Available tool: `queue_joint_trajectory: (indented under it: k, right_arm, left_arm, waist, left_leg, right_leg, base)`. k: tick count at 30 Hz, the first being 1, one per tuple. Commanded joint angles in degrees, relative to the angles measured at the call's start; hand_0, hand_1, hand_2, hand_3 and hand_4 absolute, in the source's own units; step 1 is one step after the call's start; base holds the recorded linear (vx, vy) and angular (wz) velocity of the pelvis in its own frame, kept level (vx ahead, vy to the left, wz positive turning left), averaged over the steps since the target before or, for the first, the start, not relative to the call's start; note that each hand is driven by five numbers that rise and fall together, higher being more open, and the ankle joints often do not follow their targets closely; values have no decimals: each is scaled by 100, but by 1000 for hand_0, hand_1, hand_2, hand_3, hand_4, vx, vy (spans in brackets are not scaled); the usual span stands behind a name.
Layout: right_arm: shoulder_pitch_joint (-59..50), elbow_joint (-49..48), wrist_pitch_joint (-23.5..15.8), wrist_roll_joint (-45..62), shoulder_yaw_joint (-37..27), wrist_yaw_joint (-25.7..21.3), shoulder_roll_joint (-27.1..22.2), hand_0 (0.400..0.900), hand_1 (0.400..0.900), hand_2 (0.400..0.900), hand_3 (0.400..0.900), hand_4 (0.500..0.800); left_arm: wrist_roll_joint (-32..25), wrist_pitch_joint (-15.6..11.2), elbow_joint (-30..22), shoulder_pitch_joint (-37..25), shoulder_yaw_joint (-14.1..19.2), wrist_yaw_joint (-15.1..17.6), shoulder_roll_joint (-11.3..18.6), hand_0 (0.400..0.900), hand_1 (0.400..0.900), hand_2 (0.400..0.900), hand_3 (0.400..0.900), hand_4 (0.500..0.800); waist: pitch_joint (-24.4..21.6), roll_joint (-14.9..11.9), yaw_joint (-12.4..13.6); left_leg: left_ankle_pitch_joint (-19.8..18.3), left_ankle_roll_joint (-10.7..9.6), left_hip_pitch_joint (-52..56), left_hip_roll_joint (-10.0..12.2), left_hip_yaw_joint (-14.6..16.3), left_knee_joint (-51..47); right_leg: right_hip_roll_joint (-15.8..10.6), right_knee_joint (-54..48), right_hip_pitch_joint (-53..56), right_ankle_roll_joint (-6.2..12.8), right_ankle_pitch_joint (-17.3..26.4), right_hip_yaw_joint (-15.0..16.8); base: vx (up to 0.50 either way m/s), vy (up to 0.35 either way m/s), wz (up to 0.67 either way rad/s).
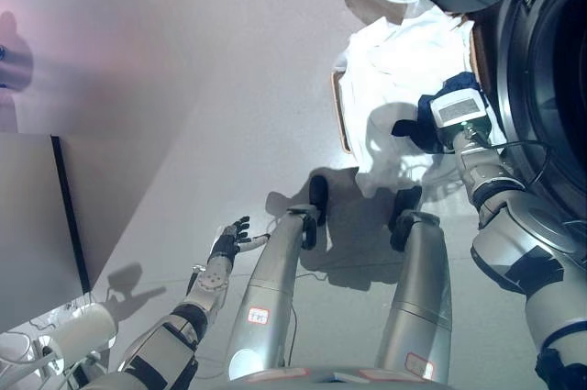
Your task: Put the clothes in the basket into the washing machine.
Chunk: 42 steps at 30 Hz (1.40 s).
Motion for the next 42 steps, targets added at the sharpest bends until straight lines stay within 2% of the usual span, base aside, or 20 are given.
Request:
queue_joint_trajectory:
  k: [1, 3, 4, 5, 16, 18, 26, 29, 30, 31, 34, 35, 36, 37, 38, 39, 40, 41, 42]
  right_arm:
    - [-159, 319, 88, 169, 242, 49, -412, 900, 900, 900, 900, 800]
    - [-201, 329, 104, 181, 267, -16, -440, 900, 900, 900, 900, 800]
    - [-245, 333, 119, 177, 284, -31, -439, 527, 527, 527, 527, 576]
    - [-285, 341, 148, 182, 286, -60, -446, 400, 400, 400, 400, 500]
    - [-374, 146, 250, 37, 373, -218, -274, 400, 400, 400, 400, 500]
    - [-876, 105, 204, 94, 501, -52, -457, 400, 400, 400, 400, 500]
    - [-601, -161, 77, 483, 177, -174, -443, 400, 400, 400, 400, 500]
    - [-177, -330, -211, 1775, -749, -367, -185, 400, 400, 400, 400, 500]
    - [-172, -331, -212, 1776, -754, -369, -184, 400, 400, 400, 400, 500]
    - [141, -441, -372, 2411, -1217, -443, -21, 400, 400, 400, 400, 500]
    - [1478, -1000, -1274, 5444, -3066, -645, 844, 400, 400, 400, 400, 500]
    - [1498, -1009, -1276, 5453, -3075, -644, 846, 400, 400, 400, 400, 500]
    - [1656, -1182, -1531, 6414, -3545, -586, 1051, 400, 400, 400, 400, 500]
    - [1658, -1339, -1834, 7503, -4071, -503, 1118, 400, 400, 400, 400, 500]
    - [1660, -1337, -1837, 7508, -4073, -499, 1117, 400, 400, 400, 400, 500]
    - [798, -1687, -2127, 8582, -4685, -421, 528, 400, 400, 400, 400, 500]
    - [685, -1593, -2129, 8634, -4670, -355, 467, 400, 400, 400, 400, 500]
    - [262, -1621, -2136, 9169, -4690, -326, 454, 400, 400, 400, 400, 500]
    - [233, -1592, -2140, 9190, -4677, -304, 447, 400, 400, 400, 400, 500]
  left_arm:
    - [-295, -142, 120, -20, 225, 335, 107, 900, 900, 900, 900, 800]
    - [-330, -159, 123, -14, 210, 365, 94, 900, 900, 900, 900, 800]
    - [-359, -167, 119, -16, 203, 379, 91, 900, 900, 900, 900, 800]
    - [-368, -167, 119, -13, 194, 385, 90, 900, 900, 900, 900, 800]
    - [-403, -201, 166, 60, 166, 493, 75, 900, 900, 900, 900, 800]
    - [-490, -175, 248, 25, 188, 440, 91, 900, 900, 900, 900, 800]
    - [-280, -272, 171, 27, 263, 523, 276, 900, 900, 900, 900, 800]
    - [-214, -266, 159, 22, 293, 550, 343, 900, 900, 900, 900, 800]
    - [-214, -266, 158, 23, 289, 550, 346, 900, 900, 900, 900, 800]
    - [-200, -265, 159, 46, 281, 557, 332, 900, 900, 900, 900, 800]
    - [-97, -295, 227, 120, 309, 643, 272, 900, 900, 900, 900, 800]
    - [-98, -296, 225, 129, 297, 643, 280, 900, 900, 900, 900, 800]
    - [-61, -288, 268, 151, 301, 692, 266, 900, 900, 900, 900, 800]
    - [7, -285, 305, 186, 302, 740, 293, 900, 900, 900, 900, 800]
    - [6, -285, 305, 186, 299, 740, 294, 900, 900, 900, 900, 800]
    - [96, -298, 342, 311, 274, 752, 452, 900, 900, 900, 900, 800]
    - [94, -296, 341, 247, 277, 751, 437, 900, 900, 900, 900, 800]
    - [49, -313, 316, 273, 230, 721, 447, 900, 900, 900, 900, 800]
    - [47, -313, 317, 263, 237, 718, 445, 900, 900, 900, 900, 800]
  waist:
    - [-80, 288, -38]
    - [-106, 283, -21]
    - [-107, 280, -6]
    - [-108, 280, 2]
    - [-150, 172, -44]
    - [-205, 129, -47]
    - [-167, 63, -126]
    - [-64, 41, -223]
    - [-55, 42, -222]
    - [-21, 34, -275]
    - [98, 47, -483]
    - [105, 41, -478]
    - [101, 48, -513]
    - [98, 79, -531]
    - [111, 78, -530]
    - [-92, 55, -523]
    - [20, 95, -513]
    - [-62, 89, -457]
    - [-39, 93, -463]
  left_leg:
    - [38, -41, -482, -292, 259, 57]
    - [-7, -28, -653, -296, 328, 183]
    - [-28, -17, -703, -275, 370, 223]
    - [-34, -12, -751, -274, 401, 244]
    - [41, 44, -454, -227, 445, -151]
    - [128, 34, -282, -201, 400, -407]
    - [469, -22, 716, -14, 225, -1407]
    - [716, -57, 1294, 55, 139, -1983]
    - [720, -57, 1311, 57, 135, -1992]
    - [815, -76, 1498, 95, 123, -2183]
    - [1023, -119, 2076, 148, 71, -2785]
    - [1025, -121, 2103, 149, 68, -2797]
    - [1044, -143, 2278, 164, 45, -2945]
    - [1214, -111, 2434, 204, 79, -3111]
    - [1215, -111, 2454, 205, 79, -3119]
    - [1067, -186, 2721, 168, 1, -3246]
    - [1217, -146, 2687, 192, 55, -3256]
    - [1207, -160, 2754, 207, 52, -3266]
    - [1206, -161, 2768, 208, 53, -3268]
  right_leg:
    - [148, 696, -224, -182, -471, 145]
    - [157, 791, -417, -193, -470, 233]
    - [152, 835, -491, -189, -470, 259]
    - [159, 839, -530, -186, -463, 277]
    - [215, 500, -298, -154, -364, 290]
    - [240, 333, -146, -142, -308, 230]
    - [386, -710, 992, 6, 30, -29]
    - [535, -1488, 1697, 81, 315, -205]
    - [537, -1501, 1717, 80, 320, -209]
    - [588, -1759, 1945, 101, 411, -244]
    - [718, -2613, 2620, 184, 669, -322]
    - [721, -2628, 2649, 184, 671, -325]
    - [751, -2837, 2851, 208, 695, -321]
    - [789, -3056, 3001, 173, 904, -387]
    - [790, -3064, 3021, 173, 906, -387]
    - [790, -3184, 3278, 237, 739, -350]
    - [793, -3214, 3256, 189, 895, -415]
    - [769, -3244, 3327, 196, 907, -420]
    - [771, -3249, 3342, 196, 908, -420]
  base:
    - [-30, 57, -13]
    - [-2, 60, -14]
    - [14, 53, -14]
    - [18, 49, -16]
    - [29, 16, -8]
    - [33, -30, -2]
    - [17, -49, -9]
    - [5, -79, -12]
    - [10, -35, -11]
    - [28, -29, -15]
    - [41, -36, -14]
    - [49, -27, 0]
    - [-21, -4, -8]
    - [-22, -4, -8]
    - [114, -6, -1]
    - [68, 2, 3]
    - [89, -4, 7]
    - [-82, 7, 1]
    - [82, 16, 15]
